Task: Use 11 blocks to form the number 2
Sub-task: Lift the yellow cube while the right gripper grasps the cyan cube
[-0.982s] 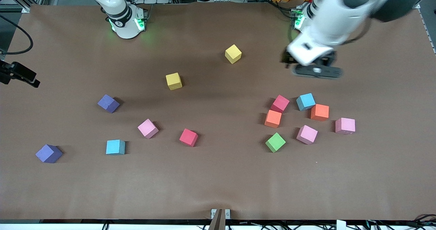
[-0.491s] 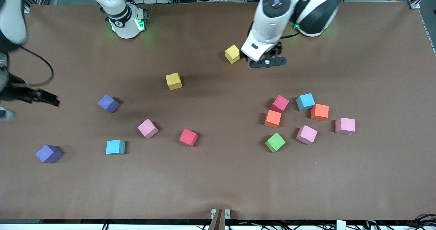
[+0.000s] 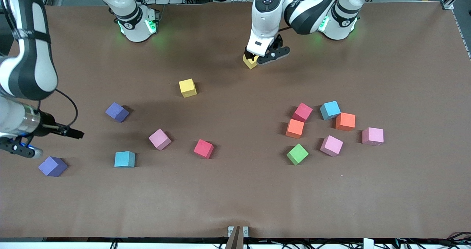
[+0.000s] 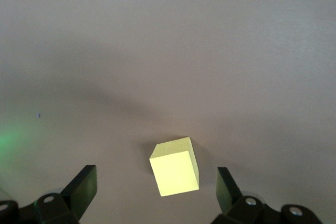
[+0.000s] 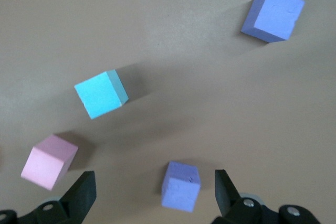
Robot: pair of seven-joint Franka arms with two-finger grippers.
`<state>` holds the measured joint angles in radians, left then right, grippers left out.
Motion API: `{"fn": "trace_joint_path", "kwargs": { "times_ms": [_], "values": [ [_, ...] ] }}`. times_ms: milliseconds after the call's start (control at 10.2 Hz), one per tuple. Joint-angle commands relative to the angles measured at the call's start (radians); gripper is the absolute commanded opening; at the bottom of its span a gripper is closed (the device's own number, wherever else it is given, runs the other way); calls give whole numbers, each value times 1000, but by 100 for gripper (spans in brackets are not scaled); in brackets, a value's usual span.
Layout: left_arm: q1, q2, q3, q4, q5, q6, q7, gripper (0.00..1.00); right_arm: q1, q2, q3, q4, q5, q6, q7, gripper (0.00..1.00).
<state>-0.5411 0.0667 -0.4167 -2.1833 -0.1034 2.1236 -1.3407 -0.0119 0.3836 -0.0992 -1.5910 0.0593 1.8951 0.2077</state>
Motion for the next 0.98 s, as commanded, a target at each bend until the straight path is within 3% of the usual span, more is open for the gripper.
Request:
{"fn": "trace_joint_path", "kwargs": {
  "times_ms": [0,294,491,883],
  "values": [
    [-22,5,4,-65,-123,106,-107,100,-1,73,1,38,5,67,3,100],
    [-26,10,-36,-197,-133,304,-133,100,68,202,1,181,2,71,-62,100],
    [-33,60,-36,-193,-134,306,-138,100,113,263,1,229,4,106,-62,100],
    [-43,93,-36,-193,-133,361,-152,100,132,328,1,227,10,186,-60,100]
  ]
}}
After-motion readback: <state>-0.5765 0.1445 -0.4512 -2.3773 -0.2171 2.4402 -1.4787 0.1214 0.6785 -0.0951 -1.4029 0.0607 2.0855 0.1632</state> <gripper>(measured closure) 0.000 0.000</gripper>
